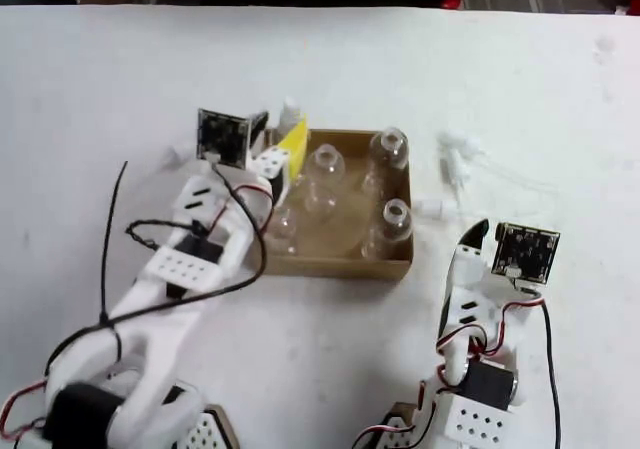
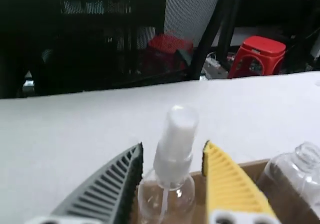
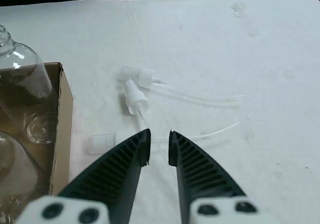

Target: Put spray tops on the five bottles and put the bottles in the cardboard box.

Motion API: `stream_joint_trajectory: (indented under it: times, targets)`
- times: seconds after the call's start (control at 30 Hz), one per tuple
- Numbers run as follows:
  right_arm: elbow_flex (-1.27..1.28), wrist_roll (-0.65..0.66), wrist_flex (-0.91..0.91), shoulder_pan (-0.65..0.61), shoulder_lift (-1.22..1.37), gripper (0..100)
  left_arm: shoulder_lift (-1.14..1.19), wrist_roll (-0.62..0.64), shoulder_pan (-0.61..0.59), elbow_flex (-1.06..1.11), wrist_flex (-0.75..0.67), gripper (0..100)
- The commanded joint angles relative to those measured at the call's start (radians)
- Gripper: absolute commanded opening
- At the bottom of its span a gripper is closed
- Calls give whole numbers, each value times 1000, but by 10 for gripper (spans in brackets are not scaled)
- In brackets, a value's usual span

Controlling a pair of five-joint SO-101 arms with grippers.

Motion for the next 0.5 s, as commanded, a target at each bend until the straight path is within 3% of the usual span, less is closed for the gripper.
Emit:
stream_joint_trajectory:
  times: [0.0, 0.27, 0.4, 0.47]
  targets:
    - [9, 15, -36, 1, -7, 52, -193, 23, -4, -54, 127, 185]
    - [9, 15, -36, 1, -7, 52, -463, 61, -64, -256, 681, 188]
    - [9, 15, -36, 1, -7, 52, -441, 46, -163, -430, 939, 188]
    - [9, 15, -36, 1, -7, 52, -386, -31, -226, -516, 1028, 186]
